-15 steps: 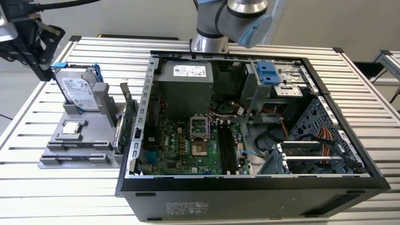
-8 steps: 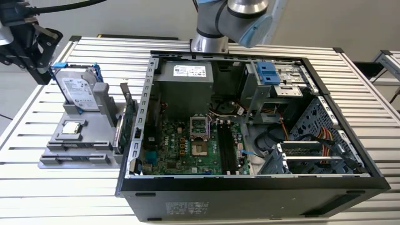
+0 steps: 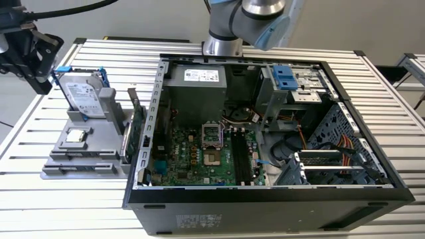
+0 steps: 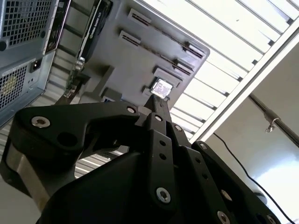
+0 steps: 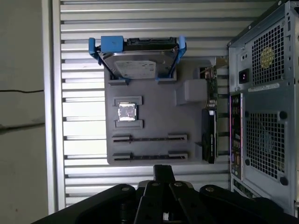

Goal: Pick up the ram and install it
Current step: 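Reach for the ram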

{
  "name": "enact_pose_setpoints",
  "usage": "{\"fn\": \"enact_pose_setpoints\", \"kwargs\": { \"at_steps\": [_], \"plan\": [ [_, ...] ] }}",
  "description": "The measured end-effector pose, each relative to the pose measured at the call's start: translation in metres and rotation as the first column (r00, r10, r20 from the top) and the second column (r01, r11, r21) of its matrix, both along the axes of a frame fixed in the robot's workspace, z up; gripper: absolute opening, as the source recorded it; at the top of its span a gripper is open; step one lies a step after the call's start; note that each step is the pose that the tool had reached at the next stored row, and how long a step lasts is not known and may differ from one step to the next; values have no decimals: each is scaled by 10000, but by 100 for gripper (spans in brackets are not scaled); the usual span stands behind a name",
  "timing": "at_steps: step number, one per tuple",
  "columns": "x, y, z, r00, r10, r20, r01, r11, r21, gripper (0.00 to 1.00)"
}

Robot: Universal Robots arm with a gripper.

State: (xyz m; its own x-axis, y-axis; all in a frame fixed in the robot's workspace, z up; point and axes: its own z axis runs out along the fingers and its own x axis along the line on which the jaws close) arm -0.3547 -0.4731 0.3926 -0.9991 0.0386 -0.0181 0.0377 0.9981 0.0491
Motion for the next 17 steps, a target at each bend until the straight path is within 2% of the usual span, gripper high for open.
{"fn": "enact_pose_setpoints", "kwargs": {
  "at_steps": [14,17],
  "plan": [
    [0,-179,0,10000,0,1,0,10000,0,0],
    [0,-184,0,10000,-1,1,1,10000,1,0]
  ]
}}
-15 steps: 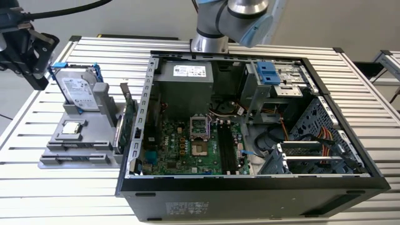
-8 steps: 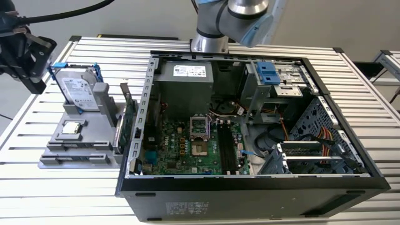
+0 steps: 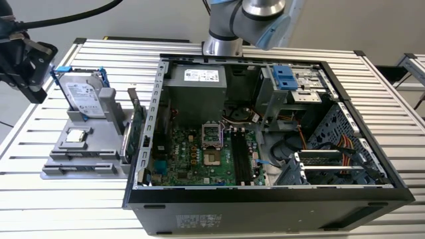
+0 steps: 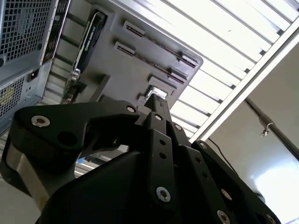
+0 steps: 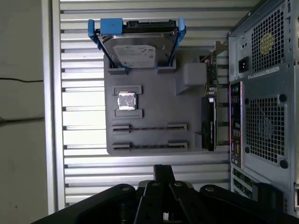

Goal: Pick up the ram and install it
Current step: 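Reach for the ram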

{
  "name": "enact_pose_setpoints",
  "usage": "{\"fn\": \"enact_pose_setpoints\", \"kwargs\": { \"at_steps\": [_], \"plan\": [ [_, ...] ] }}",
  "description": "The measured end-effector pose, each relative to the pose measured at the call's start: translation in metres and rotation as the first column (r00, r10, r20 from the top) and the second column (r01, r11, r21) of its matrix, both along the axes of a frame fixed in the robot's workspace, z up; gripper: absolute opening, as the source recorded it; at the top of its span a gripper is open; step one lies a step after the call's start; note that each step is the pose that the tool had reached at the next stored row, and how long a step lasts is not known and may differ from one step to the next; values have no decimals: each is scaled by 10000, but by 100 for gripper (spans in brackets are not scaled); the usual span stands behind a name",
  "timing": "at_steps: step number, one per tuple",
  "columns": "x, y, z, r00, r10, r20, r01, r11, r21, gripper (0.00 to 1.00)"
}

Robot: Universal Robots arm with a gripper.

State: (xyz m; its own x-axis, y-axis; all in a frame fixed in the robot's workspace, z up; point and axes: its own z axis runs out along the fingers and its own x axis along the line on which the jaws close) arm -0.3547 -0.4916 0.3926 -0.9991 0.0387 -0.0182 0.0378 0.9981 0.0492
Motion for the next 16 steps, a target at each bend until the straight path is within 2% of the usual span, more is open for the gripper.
{"fn": "enact_pose_setpoints", "kwargs": {
  "at_steps": [2,16],
  "plan": [
    [-1,-11,0,10000,15,0,-15,10000,0,0],
    [-4,-11,0,9999,140,0,-140,9999,-1,0]
  ]
}}
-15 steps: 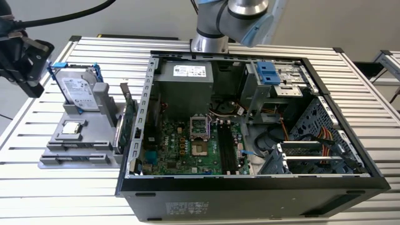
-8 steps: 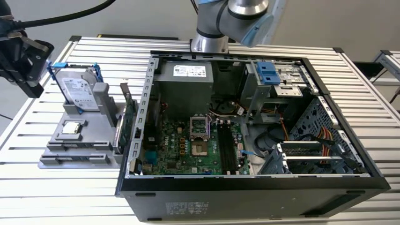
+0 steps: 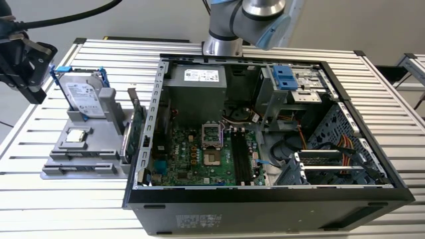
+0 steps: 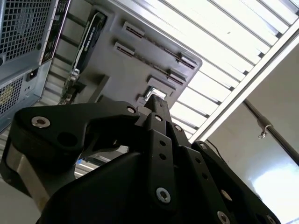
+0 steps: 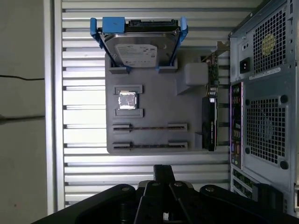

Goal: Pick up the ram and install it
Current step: 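Reach for the ram, then pick up the ram and move it above insertion slot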

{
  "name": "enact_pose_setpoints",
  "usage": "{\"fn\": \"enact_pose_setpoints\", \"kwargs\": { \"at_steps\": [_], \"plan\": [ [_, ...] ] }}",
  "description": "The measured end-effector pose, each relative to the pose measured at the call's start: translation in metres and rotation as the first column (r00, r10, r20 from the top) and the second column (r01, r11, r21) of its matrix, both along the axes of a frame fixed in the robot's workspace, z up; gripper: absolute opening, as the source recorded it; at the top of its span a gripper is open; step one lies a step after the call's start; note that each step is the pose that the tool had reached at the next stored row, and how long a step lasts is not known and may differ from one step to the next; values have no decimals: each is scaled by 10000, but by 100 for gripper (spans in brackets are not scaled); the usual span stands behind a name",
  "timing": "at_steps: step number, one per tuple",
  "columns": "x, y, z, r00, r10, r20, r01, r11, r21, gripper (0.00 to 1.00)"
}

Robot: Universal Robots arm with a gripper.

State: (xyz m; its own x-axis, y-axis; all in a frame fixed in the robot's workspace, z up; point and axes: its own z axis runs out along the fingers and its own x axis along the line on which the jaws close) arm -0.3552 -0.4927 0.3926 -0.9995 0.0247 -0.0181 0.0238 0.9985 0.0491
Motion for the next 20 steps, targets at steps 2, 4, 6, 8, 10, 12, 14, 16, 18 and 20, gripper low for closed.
{"fn": "enact_pose_setpoints", "kwargs": {
  "at_steps": [2,4,6,8,10,12,14,16,18,20],
  "plan": [
    [1,-1,0,10000,4,0,-4,10000,1,0],
    [1,0,-1,10000,34,1,-34,10000,1,0],
    [0,1,0,9993,380,0,-380,9993,0,0],
    [0,1,-1,9987,519,1,-519,9987,1,0],
    [0,0,0,9978,660,1,-660,9978,1,0],
    [0,0,-1,9968,799,1,-799,9968,1,0],
    [0,0,-1,9956,939,1,-939,9956,1,0],
    [1,0,0,9941,1082,0,-1082,9941,0,0],
    [1,0,0,9924,1227,0,-1227,9924,0,0],
    [0,0,0,9904,1380,0,-1380,9904,0,0]
  ]
}}
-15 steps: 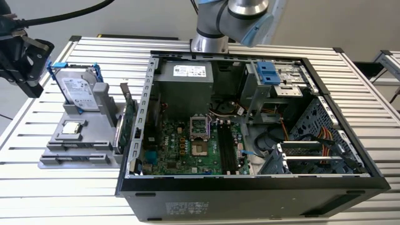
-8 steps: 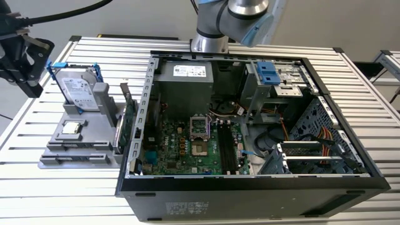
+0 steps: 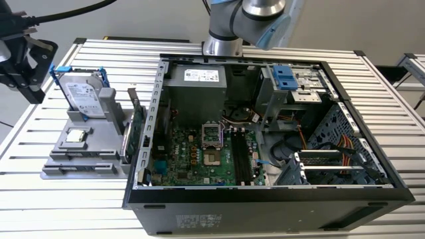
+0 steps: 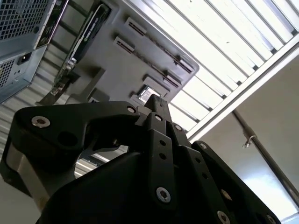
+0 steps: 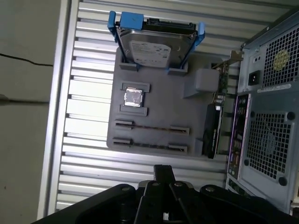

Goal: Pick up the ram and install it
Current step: 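Pick up the ram and move it above insertion slot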

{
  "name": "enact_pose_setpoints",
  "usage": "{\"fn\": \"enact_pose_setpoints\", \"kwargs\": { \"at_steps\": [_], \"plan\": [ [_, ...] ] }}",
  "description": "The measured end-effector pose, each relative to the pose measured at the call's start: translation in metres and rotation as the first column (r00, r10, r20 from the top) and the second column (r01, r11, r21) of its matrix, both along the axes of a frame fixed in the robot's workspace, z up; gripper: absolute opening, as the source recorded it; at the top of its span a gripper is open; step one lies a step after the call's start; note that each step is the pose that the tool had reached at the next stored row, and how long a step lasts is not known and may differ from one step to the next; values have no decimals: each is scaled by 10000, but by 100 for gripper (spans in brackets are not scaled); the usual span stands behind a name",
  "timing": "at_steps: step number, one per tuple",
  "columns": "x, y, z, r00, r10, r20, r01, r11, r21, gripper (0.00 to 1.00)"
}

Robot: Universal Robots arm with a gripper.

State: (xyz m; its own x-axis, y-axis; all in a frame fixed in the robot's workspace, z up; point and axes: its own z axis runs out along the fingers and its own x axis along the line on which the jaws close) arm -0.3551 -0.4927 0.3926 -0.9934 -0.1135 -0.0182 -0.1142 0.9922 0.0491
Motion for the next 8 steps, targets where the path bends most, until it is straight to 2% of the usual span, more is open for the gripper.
{"fn": "enact_pose_setpoints", "kwargs": {
  "at_steps": [8],
  "plan": [
    [0,0,0,9977,672,0,-672,9977,0,0]
  ]
}}
